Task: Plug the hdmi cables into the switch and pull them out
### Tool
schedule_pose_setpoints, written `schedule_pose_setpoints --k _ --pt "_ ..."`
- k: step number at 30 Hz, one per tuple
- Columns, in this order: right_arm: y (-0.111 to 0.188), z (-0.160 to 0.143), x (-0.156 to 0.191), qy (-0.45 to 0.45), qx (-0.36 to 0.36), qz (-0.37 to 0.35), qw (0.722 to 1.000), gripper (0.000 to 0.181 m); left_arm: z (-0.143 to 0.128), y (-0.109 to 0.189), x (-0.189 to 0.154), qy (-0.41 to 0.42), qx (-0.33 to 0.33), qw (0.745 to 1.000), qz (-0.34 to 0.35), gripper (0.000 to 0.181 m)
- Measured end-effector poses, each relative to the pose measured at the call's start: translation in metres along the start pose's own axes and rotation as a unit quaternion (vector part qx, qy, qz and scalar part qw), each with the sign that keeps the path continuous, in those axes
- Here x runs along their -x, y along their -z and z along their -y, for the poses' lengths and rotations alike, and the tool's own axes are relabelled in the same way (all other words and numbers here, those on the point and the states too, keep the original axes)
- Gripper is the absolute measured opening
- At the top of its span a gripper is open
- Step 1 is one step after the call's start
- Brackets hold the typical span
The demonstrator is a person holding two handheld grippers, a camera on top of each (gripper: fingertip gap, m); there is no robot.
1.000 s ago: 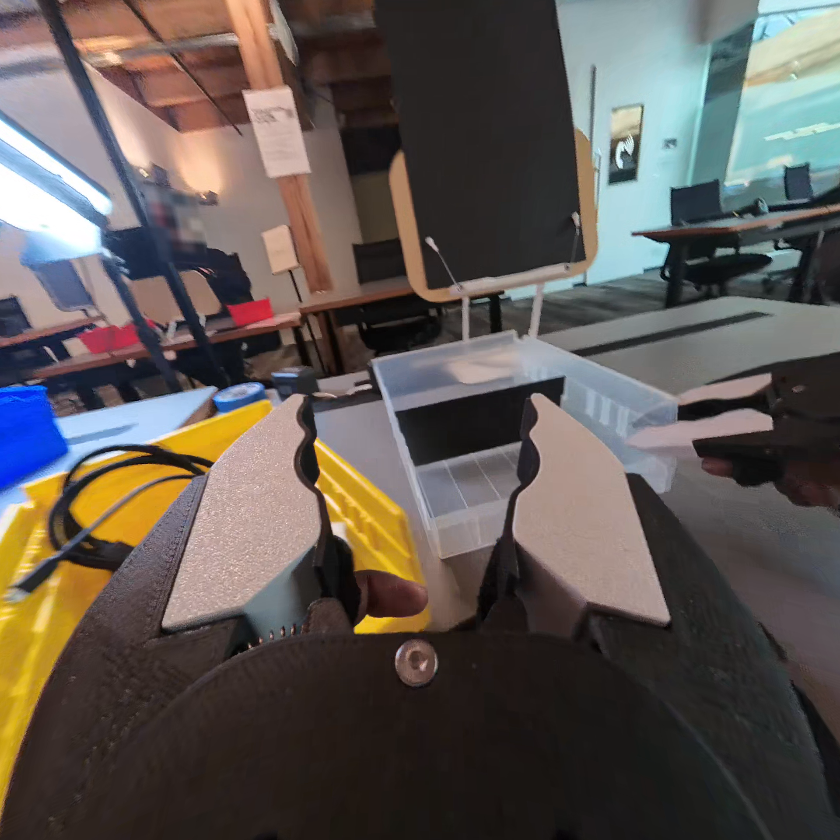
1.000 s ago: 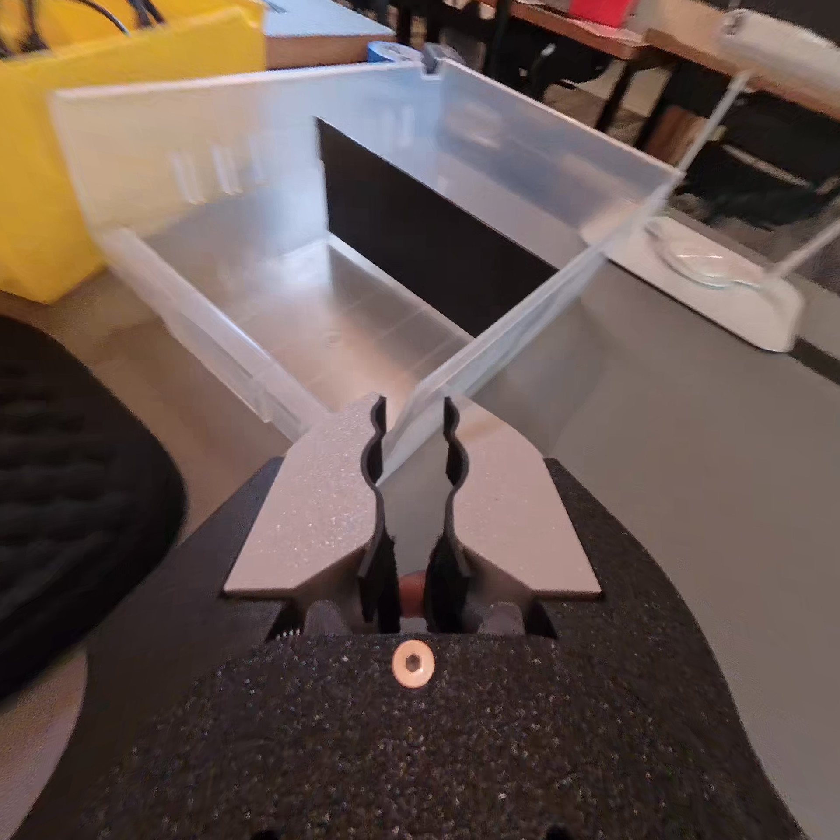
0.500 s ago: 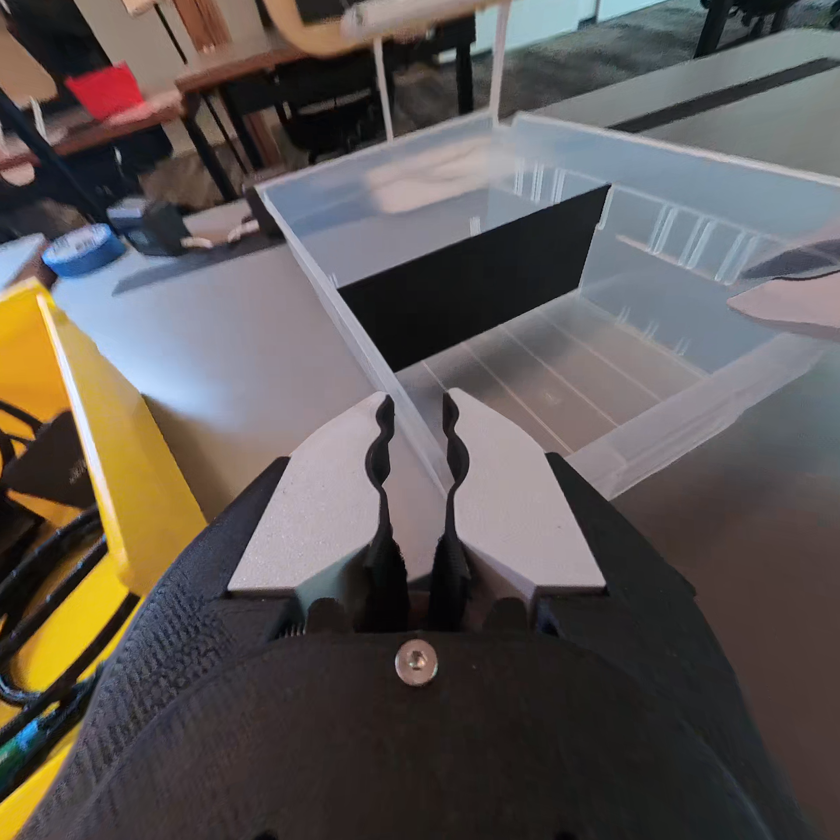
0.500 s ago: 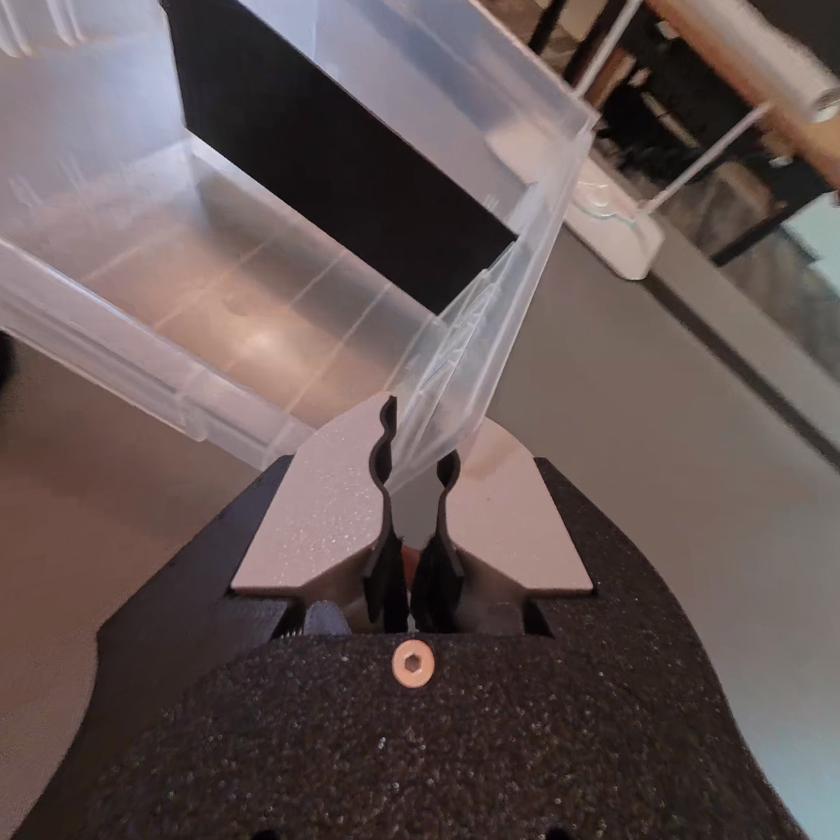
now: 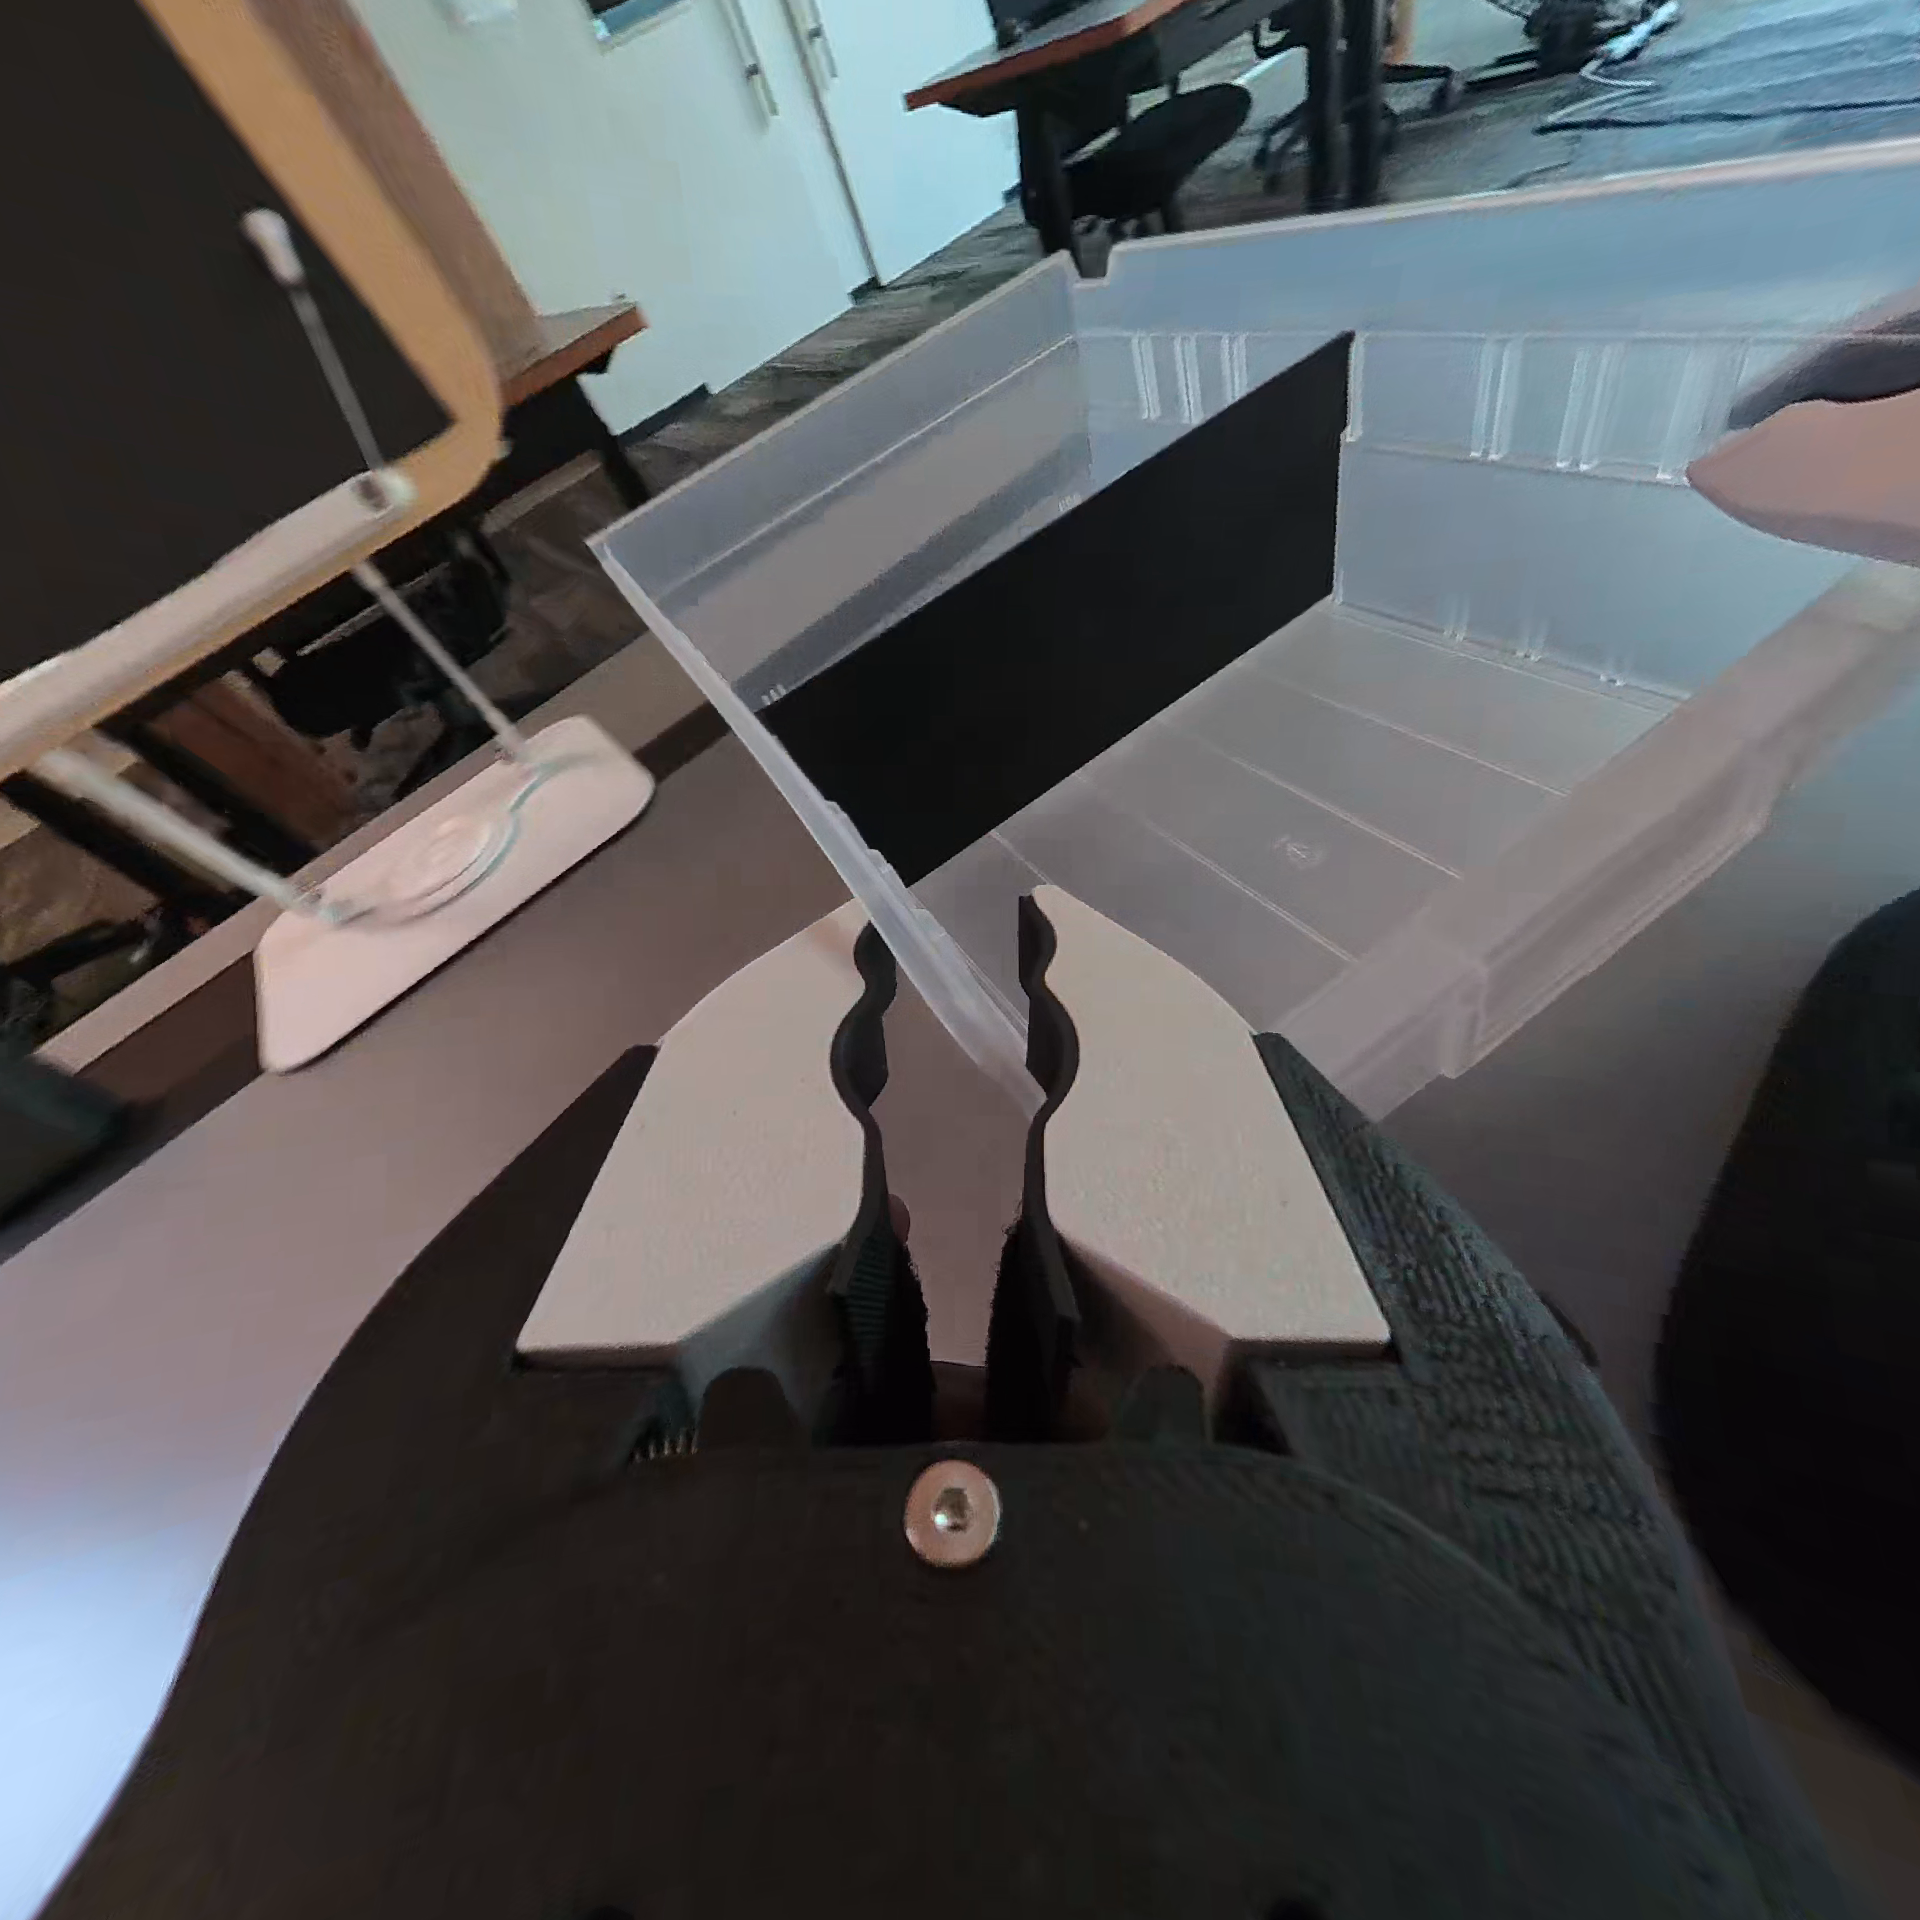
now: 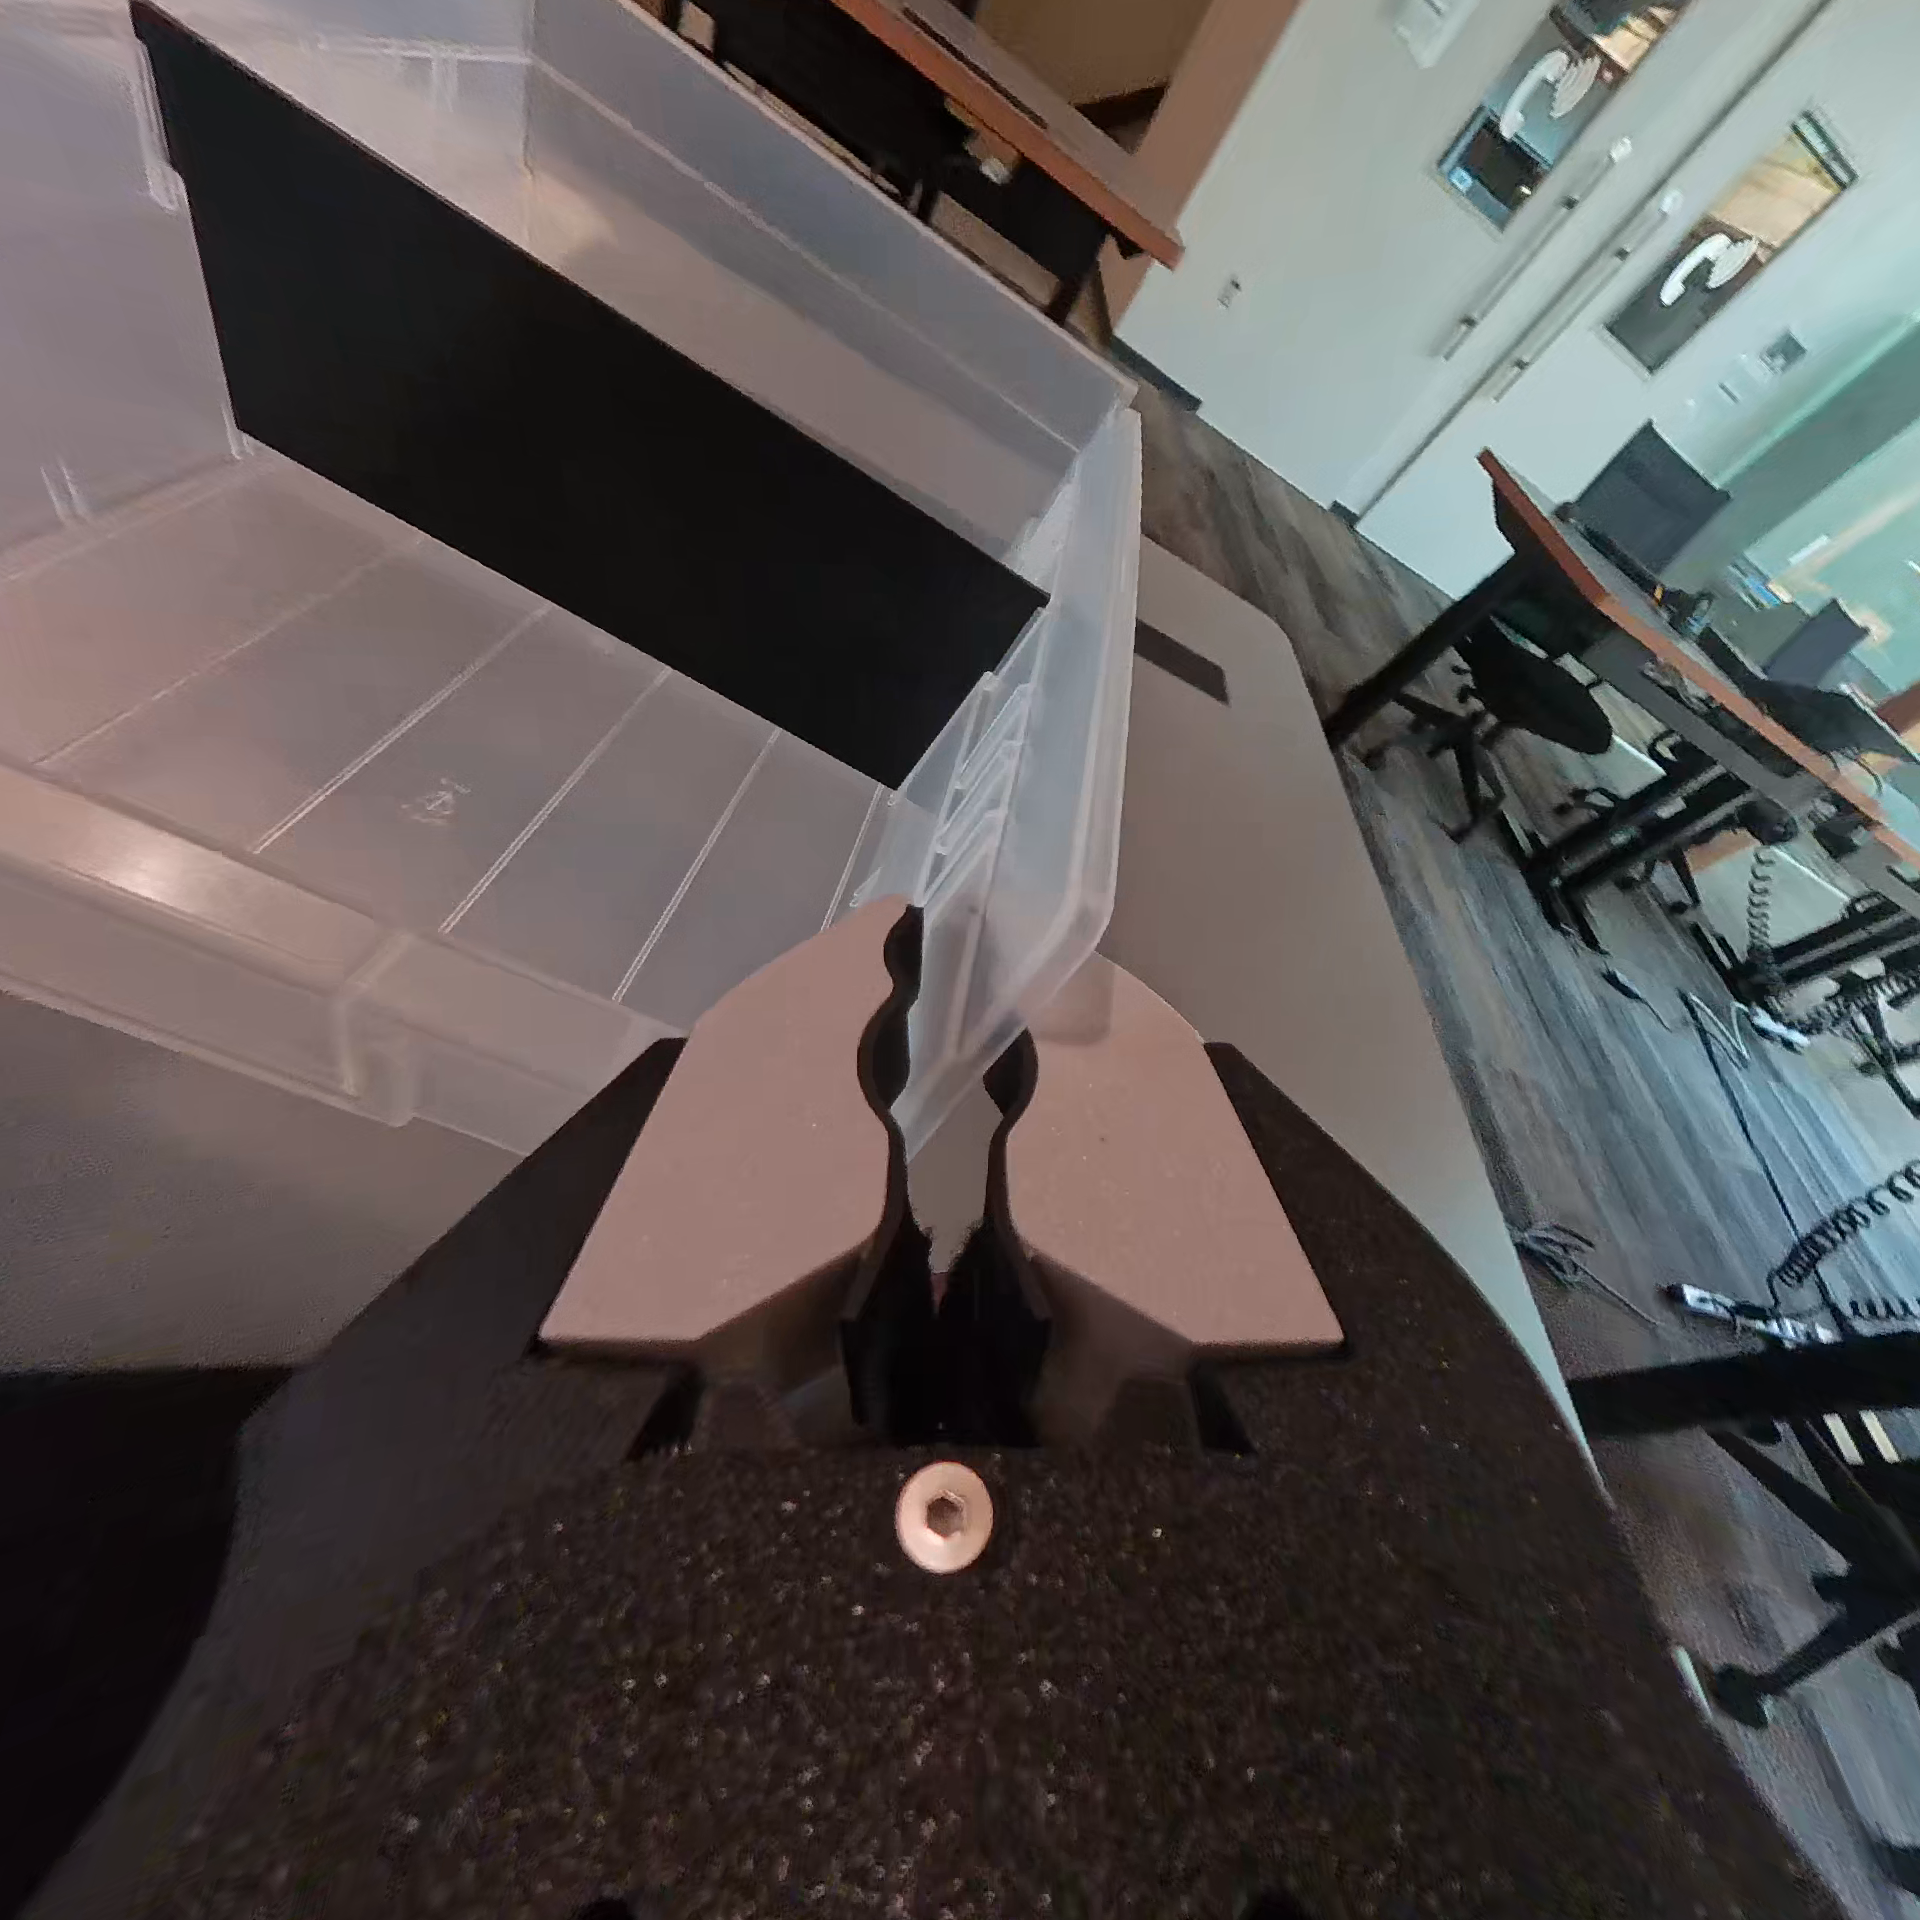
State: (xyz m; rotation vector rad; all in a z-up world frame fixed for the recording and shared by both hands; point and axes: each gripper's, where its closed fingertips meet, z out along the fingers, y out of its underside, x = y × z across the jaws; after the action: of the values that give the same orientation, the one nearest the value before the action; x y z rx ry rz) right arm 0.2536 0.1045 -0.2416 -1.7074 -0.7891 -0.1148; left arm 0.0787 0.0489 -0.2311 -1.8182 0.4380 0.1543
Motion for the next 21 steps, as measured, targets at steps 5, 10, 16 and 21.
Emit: schedule_pose_setpoints --k 5,10,16,21 --pt "0.005 -0.048 -0.045 -0.029 0.016 -0.020 0.999 0.009 0.015 -0.030 -0.054 -0.025 -0.005 0.999 -0.044 0.024" --pt "0.003 -0.079 -0.059 -0.070 0.038 -0.023 0.997 0.008 0.002 -0.036 -0.089 -0.002 0.021 0.990 -0.136 0.038" --pt "0.015 -0.080 -0.081 -0.144 0.055 -0.065 0.986 0.078 0.010 0.046 -0.020 0.051 -0.098 0.991 -0.072 0.084" --pt "0.048 -0.004 -0.094 -0.165 -0.086 -0.158 0.970 0.077 -0.036 0.180 0.142 0.115 -0.136 0.962 0.205 0.083"
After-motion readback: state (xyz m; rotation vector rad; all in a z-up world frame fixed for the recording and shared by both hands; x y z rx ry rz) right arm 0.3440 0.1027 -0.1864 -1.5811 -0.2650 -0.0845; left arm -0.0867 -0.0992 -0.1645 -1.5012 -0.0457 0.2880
